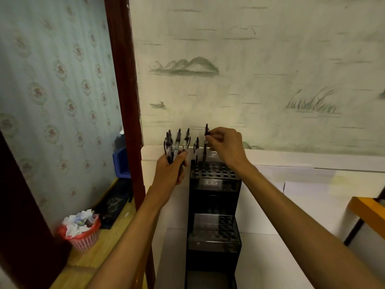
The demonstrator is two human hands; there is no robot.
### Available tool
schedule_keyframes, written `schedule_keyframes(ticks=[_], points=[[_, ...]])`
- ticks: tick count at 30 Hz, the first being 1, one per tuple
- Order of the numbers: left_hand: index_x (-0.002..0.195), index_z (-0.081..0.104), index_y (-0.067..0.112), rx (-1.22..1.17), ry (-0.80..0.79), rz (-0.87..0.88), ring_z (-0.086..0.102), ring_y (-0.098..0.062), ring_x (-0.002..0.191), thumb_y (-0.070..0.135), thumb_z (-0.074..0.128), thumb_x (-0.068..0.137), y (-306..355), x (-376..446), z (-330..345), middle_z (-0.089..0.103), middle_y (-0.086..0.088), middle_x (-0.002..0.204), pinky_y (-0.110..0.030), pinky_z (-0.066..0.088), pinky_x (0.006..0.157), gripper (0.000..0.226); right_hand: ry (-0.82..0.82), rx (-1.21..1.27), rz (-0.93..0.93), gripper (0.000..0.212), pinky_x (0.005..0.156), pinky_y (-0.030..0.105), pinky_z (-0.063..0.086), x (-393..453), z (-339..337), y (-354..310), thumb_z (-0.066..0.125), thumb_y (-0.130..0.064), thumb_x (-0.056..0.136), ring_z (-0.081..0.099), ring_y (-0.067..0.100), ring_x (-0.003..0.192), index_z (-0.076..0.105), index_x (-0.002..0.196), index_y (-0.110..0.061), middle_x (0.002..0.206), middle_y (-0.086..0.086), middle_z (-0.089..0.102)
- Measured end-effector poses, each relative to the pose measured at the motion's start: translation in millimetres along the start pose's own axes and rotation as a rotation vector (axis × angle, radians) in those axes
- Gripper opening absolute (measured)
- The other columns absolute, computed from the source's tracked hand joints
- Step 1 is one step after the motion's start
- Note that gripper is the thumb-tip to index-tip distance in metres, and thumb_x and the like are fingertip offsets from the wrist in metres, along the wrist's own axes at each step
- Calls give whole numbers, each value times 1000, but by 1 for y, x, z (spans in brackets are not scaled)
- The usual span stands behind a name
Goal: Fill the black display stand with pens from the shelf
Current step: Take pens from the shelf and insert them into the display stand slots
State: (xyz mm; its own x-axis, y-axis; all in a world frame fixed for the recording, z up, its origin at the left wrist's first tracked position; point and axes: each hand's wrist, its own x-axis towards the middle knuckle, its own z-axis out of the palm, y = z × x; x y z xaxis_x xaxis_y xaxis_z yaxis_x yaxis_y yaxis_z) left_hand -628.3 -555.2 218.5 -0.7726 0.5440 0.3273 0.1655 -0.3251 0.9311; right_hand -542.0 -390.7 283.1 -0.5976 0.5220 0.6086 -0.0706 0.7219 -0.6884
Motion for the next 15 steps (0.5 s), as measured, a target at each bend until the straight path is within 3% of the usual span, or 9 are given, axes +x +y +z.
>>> schedule_keyframes(ticks=[8,13,15], points=[[100,65,-1,-4,22,23,40,-10,37,29,60,98,4,-2,8,56,-17,76,-20,29,35,31,-93,-61,48,20,71,32,63,-2,1,1,73,-17,89,73,9,64,72,104,-3,84,9,76],[94,68,4,23,8,63,37,-14,36,28,57,100,10,-8,13,51,-41,77,-20,30,34,27,-160,-160,22,18,80,38,61,-11,4,5,73,-16,89,73,18,74,75,101,-4,87,11,76],[95,67,1,36,-7,76,36,-14,35,27,57,100,12,-12,14,51,-41,75,-20,29,34,28,-153,-141,46,16,76,38,62,-14,3,6,72,-16,89,73,16,69,75,99,-4,83,11,76]])
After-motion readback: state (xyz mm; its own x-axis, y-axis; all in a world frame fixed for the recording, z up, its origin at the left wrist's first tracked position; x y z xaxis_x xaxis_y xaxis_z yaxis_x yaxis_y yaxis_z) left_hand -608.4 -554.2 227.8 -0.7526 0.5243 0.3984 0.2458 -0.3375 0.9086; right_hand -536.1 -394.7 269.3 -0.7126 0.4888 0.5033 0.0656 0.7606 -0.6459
